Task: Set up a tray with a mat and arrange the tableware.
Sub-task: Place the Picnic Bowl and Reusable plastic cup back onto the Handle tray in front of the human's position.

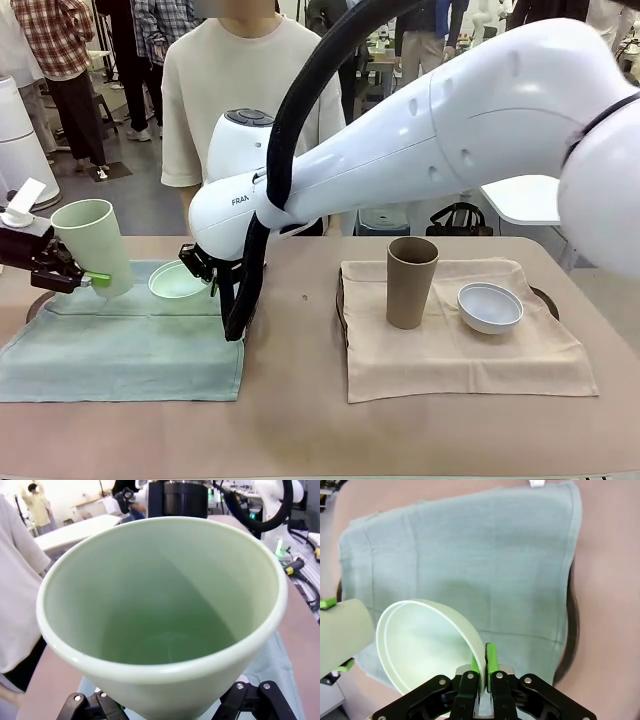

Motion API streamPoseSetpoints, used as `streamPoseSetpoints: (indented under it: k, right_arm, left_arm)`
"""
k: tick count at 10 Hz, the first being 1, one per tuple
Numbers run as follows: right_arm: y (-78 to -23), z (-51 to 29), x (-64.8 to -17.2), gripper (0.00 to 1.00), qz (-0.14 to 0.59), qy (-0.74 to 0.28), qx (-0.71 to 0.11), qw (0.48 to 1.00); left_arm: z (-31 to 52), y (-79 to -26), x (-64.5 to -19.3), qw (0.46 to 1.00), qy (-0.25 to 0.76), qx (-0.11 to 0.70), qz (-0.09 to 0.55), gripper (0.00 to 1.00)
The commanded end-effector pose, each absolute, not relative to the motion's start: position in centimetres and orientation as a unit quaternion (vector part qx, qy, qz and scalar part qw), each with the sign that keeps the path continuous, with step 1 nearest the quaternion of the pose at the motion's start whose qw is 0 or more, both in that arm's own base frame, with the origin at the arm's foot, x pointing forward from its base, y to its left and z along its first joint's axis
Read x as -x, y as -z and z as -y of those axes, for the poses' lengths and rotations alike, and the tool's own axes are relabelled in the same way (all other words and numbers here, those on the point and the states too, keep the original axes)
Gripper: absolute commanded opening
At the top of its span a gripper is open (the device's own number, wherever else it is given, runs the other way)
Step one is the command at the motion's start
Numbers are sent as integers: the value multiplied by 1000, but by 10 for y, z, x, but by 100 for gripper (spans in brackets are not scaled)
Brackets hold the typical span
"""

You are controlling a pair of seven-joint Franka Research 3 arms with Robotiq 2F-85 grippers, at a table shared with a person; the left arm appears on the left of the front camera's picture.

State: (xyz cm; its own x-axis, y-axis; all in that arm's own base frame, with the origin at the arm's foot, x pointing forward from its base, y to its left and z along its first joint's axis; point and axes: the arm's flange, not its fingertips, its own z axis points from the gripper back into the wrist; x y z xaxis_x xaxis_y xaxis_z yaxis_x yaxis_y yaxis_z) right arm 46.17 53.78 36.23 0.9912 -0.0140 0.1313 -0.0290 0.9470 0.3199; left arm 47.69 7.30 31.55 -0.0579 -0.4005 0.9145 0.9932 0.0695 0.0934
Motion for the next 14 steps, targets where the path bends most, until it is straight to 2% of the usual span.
streamPoseSetpoints:
  k: [1, 10, 11, 14]
  right_arm:
    - [-358, -543, -476, 4, 59, -10, -167, 984]
    - [-321, -550, -493, 4, 28, -21, -155, 987]
    - [-321, -549, -493, 4, 28, -21, -154, 987]
    - [-322, -548, -492, 14, 31, -18, -154, 987]
  left_arm:
    - [-73, -299, -487, 588, 607, 335, 416, 81]
    - [-74, -273, -497, 597, 601, 348, 402, 81]
    - [-73, -272, -497, 599, 600, 350, 399, 100]
    - [-72, -270, -498, 602, 599, 352, 393, 100]
